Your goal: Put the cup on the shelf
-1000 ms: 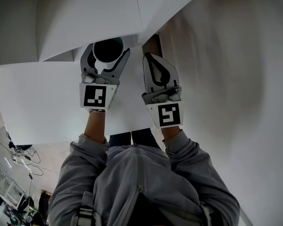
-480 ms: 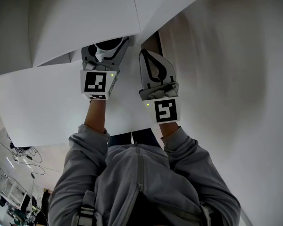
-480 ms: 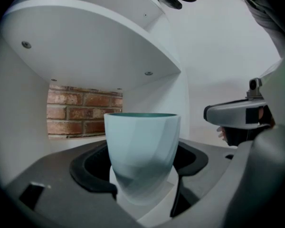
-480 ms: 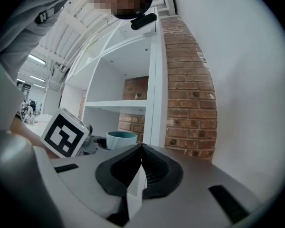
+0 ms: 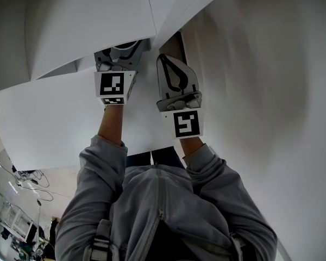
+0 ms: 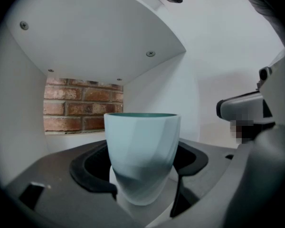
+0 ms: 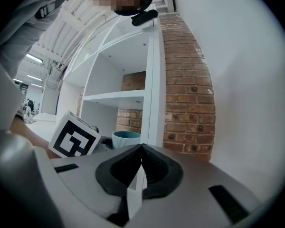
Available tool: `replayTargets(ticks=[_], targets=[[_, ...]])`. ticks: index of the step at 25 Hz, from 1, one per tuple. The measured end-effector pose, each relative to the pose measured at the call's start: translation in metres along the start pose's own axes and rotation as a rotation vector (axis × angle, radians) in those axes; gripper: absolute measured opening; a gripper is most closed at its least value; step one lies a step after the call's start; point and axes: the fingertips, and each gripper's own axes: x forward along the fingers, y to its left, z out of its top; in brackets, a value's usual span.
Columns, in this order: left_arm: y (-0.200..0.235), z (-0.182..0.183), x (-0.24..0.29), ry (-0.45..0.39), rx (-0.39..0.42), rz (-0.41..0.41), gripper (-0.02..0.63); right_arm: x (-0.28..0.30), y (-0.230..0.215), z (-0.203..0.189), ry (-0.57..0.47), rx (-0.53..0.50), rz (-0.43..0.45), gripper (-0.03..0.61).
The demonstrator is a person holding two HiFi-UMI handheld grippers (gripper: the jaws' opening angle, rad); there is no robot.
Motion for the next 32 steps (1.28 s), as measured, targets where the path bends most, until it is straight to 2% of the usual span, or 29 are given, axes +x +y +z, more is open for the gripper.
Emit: replayTargets(ticks=[20, 32], targets=[[0.000, -0.012, 0.003, -0.003, -0.016, -0.007, 0.368, 0.003, 0.008, -0.010, 0.021, 0.020, 0.020, 0.028], [-0.005, -0.009, 0.004, -0.011, 0.055, -0.023, 0.372, -0.003, 0.011, -0.009, 0.021, 0.022, 0.024, 0.028]])
